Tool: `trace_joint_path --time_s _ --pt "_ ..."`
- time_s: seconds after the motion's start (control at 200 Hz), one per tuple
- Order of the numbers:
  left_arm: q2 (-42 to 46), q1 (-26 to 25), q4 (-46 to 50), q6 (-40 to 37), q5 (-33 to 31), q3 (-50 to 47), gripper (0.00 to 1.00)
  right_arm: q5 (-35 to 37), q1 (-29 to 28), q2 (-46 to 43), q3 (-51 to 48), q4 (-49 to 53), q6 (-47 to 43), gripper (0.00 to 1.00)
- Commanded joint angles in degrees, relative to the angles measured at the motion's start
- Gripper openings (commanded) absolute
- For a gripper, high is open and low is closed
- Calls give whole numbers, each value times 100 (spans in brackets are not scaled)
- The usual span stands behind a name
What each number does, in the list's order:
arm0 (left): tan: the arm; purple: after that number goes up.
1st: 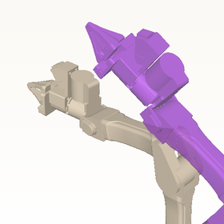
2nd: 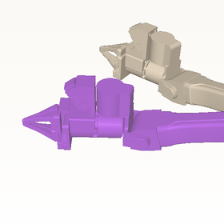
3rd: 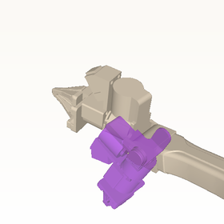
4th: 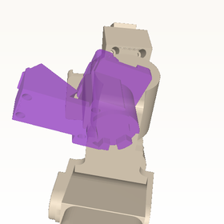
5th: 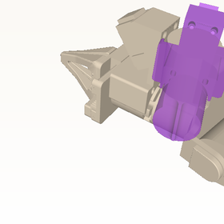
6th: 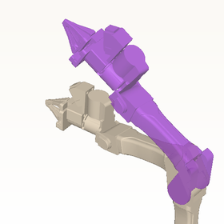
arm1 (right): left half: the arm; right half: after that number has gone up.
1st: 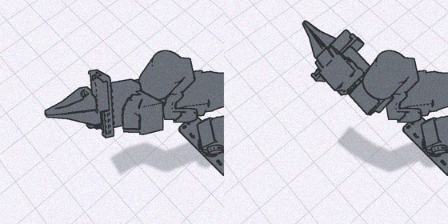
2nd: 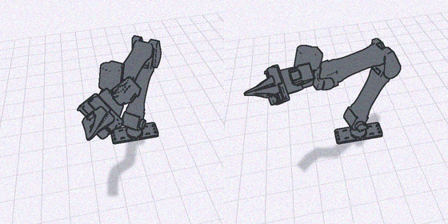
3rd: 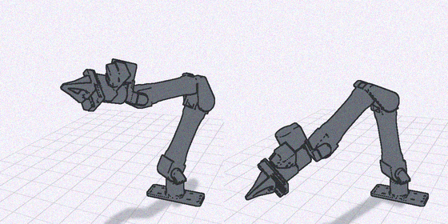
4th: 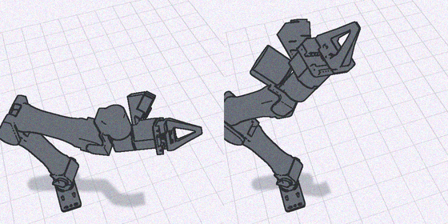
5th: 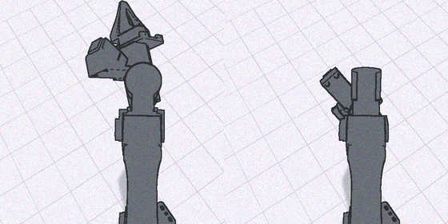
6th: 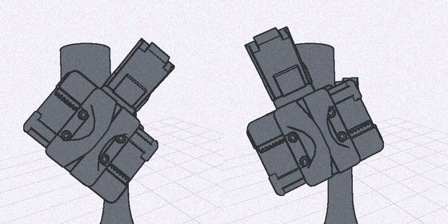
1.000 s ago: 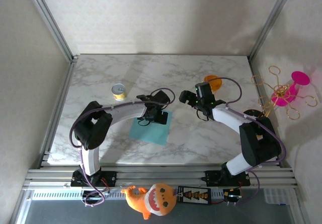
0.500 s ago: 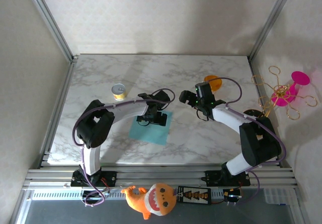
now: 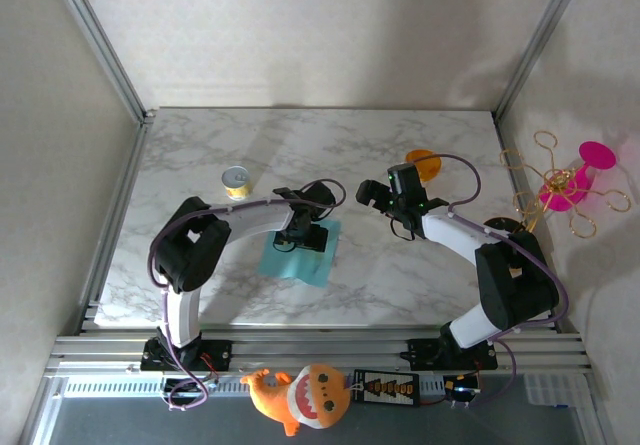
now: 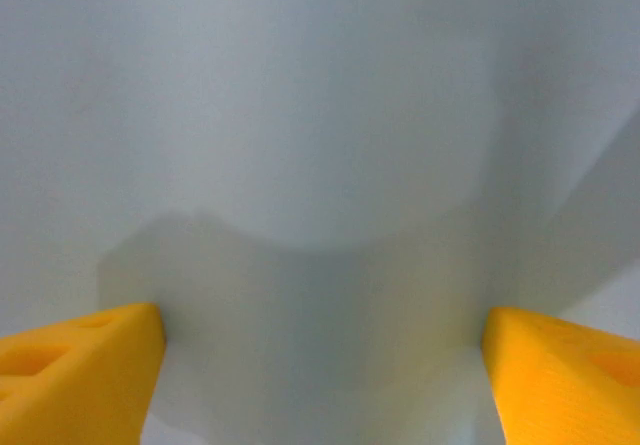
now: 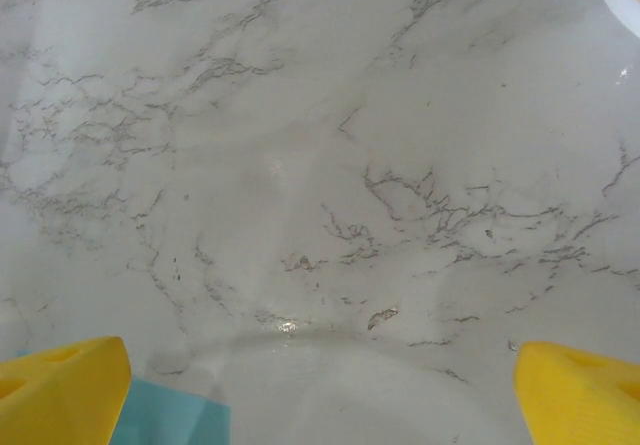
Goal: Fold a paper plane with a square sheet of paper (pick it up from the middle)
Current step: First fold the square sheet of paper in half at the center of the table.
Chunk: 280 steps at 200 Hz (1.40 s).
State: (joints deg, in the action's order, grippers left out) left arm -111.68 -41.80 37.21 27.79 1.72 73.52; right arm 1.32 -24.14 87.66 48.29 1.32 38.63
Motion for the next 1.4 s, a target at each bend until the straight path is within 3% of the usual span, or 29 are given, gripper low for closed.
trace_joint_path --time_s 0.0,0.2,0.376,0.586,0.736,1.187,1.397 --pt "-156 135 181 -34 -146 -303 76 3 39 33 35 131 83 99" --pt "416 284 -147 54 268 -276 49 -37 40 -20 23 112 118 99" --pt "1174 456 -852 182 1307 -410 32 -377 41 -188 -59 -130 7 99" --pt "1742 737 -2217 615 2694 -1008 27 -996 50 -565 -362 -558 -154 99" --pt "1693 912 -3005 850 3125 -1423 28 -1534 80 -563 -461 -707 -150 96" --pt "940 1126 -2605 607 1764 -1589 25 -2450 58 34 -412 -851 -155 82" --pt "824 1130 -2590 718 1485 -1674 23 -2375 -188 488 27 -506 -330 57"
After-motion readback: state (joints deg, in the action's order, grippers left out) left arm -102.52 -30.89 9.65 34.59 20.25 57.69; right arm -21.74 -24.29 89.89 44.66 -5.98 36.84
